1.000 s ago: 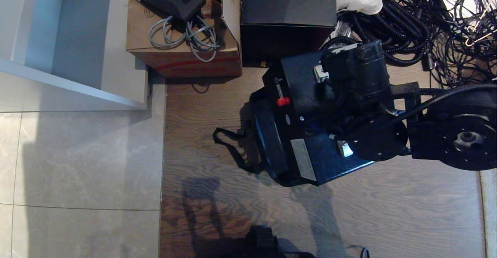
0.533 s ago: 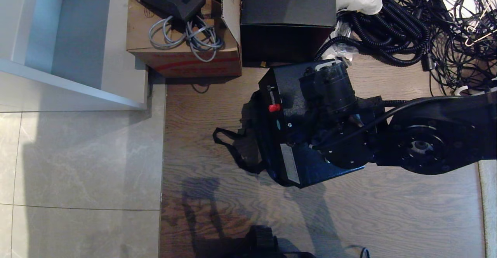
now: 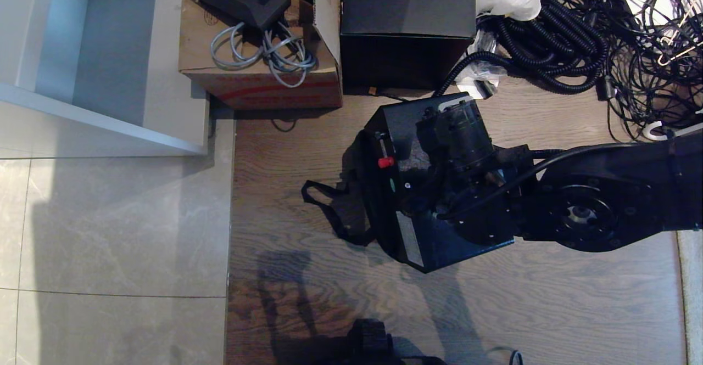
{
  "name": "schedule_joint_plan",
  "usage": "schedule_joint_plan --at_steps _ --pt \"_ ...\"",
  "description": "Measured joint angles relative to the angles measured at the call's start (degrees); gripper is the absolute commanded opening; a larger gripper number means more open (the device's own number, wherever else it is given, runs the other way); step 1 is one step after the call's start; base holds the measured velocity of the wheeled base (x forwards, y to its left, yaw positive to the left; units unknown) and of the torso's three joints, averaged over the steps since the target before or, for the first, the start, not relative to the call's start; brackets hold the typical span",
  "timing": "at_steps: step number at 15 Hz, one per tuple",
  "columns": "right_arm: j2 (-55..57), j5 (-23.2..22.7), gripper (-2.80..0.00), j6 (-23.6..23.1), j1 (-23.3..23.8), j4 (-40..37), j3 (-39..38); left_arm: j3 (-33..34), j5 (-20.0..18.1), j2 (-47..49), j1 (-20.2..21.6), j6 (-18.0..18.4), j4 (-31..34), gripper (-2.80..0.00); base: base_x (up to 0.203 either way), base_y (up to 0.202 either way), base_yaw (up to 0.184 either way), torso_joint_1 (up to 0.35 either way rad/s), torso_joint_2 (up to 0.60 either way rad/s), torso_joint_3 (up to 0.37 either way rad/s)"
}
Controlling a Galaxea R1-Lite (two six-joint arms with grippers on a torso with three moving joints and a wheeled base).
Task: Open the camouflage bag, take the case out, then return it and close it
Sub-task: Place the black box back
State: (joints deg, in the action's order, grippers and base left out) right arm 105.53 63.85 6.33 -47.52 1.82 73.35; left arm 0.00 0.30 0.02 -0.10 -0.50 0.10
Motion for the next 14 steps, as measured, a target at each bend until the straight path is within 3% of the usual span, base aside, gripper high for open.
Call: schedule_joint_plan --at_steps 14 --pt "5.3 0.0 -2.80 1.0 0.0 -1.1 1.9 0.0 0.0 0.0 0.0 0.0 0.0 -2.80 0.000 0.000 0.000 0.000 0.00 0.000"
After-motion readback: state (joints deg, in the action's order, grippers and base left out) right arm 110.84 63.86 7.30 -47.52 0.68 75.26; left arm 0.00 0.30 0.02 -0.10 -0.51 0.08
